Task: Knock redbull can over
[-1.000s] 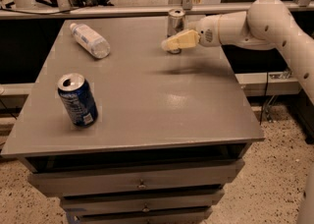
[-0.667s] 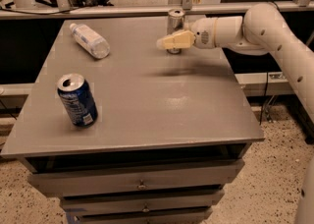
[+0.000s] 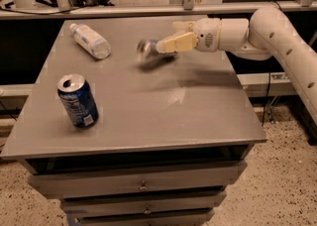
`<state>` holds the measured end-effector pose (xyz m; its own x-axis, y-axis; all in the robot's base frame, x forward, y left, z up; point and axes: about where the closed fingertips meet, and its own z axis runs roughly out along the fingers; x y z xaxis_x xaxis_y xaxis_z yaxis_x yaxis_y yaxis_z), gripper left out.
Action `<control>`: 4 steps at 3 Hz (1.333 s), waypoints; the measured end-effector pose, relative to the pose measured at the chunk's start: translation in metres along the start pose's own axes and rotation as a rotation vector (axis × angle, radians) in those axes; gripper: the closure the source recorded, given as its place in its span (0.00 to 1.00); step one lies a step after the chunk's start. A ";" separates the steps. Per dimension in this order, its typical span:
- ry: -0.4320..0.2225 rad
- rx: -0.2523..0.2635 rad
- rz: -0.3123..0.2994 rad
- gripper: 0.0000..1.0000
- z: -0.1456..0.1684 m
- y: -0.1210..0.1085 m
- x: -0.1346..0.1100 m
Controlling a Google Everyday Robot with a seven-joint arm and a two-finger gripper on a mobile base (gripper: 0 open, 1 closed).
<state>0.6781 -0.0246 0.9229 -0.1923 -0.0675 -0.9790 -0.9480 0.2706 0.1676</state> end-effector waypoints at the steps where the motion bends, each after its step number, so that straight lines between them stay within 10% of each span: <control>1: -0.003 -0.057 -0.007 0.00 -0.002 0.022 -0.001; 4: 0.048 -0.007 -0.160 0.00 -0.061 -0.010 0.004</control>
Offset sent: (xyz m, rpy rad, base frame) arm -0.0450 -0.0091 0.0048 -0.0102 -0.0346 0.1011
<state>0.6711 -0.0863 0.9246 -0.0502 -0.1552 -0.9866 -0.9691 0.2464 0.0106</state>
